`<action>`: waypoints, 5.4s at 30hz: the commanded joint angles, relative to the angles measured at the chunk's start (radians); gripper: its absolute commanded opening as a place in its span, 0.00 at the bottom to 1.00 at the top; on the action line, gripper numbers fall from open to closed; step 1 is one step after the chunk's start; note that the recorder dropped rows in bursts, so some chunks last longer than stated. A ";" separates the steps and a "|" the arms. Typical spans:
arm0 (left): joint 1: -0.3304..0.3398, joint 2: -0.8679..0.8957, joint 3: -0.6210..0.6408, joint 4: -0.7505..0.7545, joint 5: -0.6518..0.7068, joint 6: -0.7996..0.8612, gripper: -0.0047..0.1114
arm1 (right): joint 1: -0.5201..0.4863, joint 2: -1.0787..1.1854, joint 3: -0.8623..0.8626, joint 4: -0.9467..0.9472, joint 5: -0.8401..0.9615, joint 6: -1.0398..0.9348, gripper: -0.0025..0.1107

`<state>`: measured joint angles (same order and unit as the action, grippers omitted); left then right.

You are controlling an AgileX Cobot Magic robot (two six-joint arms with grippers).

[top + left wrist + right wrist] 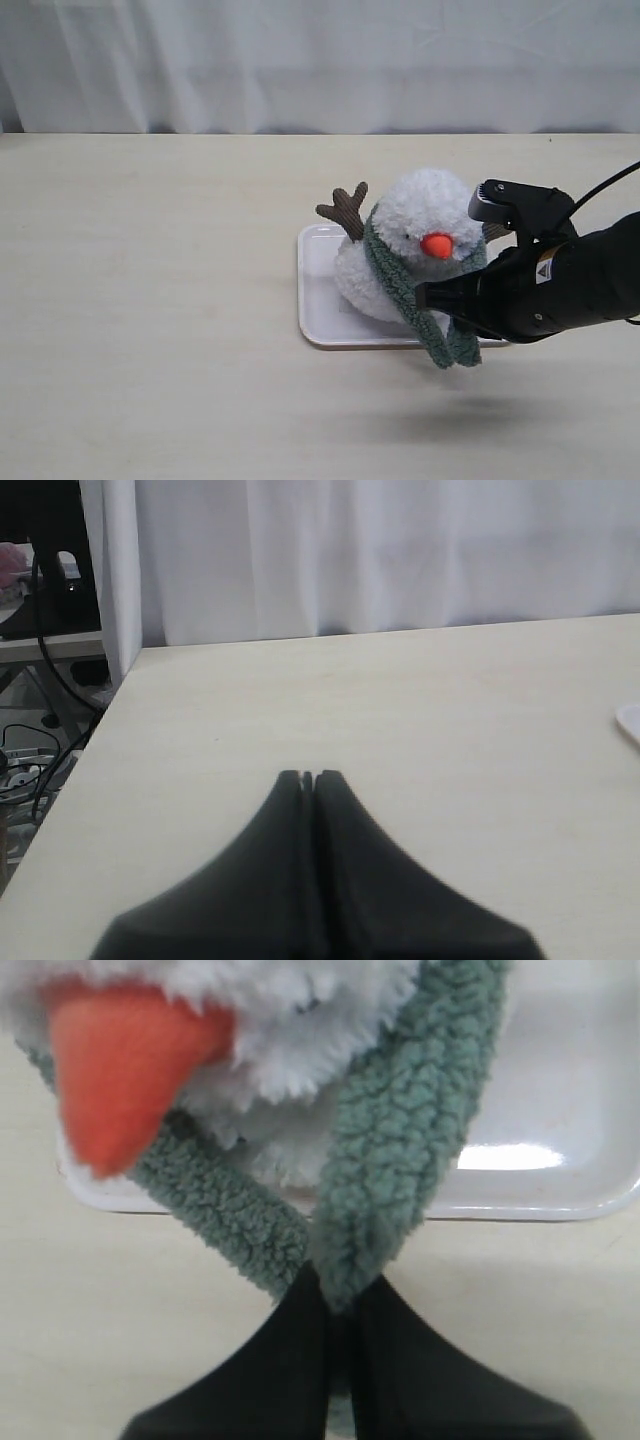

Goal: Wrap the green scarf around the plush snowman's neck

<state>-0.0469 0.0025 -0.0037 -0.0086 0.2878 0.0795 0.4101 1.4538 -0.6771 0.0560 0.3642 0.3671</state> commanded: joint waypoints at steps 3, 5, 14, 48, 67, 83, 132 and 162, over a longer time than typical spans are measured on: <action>0.000 -0.003 0.004 0.000 -0.011 -0.006 0.04 | 0.000 0.000 0.003 0.015 0.019 -0.015 0.06; 0.000 -0.003 0.004 0.000 -0.011 -0.006 0.04 | 0.000 0.000 0.003 0.015 0.027 -0.015 0.06; 0.000 -0.003 0.004 0.000 -0.011 -0.006 0.04 | 0.000 0.000 0.004 0.015 -0.015 -0.015 0.06; 0.000 -0.003 0.004 0.000 -0.009 -0.006 0.04 | 0.121 0.167 0.004 0.011 -0.155 -0.296 0.63; 0.000 -0.003 0.004 0.000 -0.012 -0.006 0.04 | 0.126 0.256 0.004 0.011 -0.326 -0.276 0.60; 0.000 -0.003 0.004 0.000 -0.009 -0.006 0.04 | 0.125 0.310 0.004 0.003 -0.302 -0.313 0.06; 0.000 -0.003 0.004 0.000 -0.011 -0.006 0.04 | 0.125 0.174 0.002 -0.486 0.079 -0.120 0.16; 0.000 -0.003 0.004 0.000 -0.009 -0.006 0.04 | 0.127 0.169 -0.091 -0.294 0.354 -0.174 0.48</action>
<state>-0.0469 0.0025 -0.0037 -0.0086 0.2878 0.0795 0.5356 1.6344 -0.7582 -0.2618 0.6708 0.2197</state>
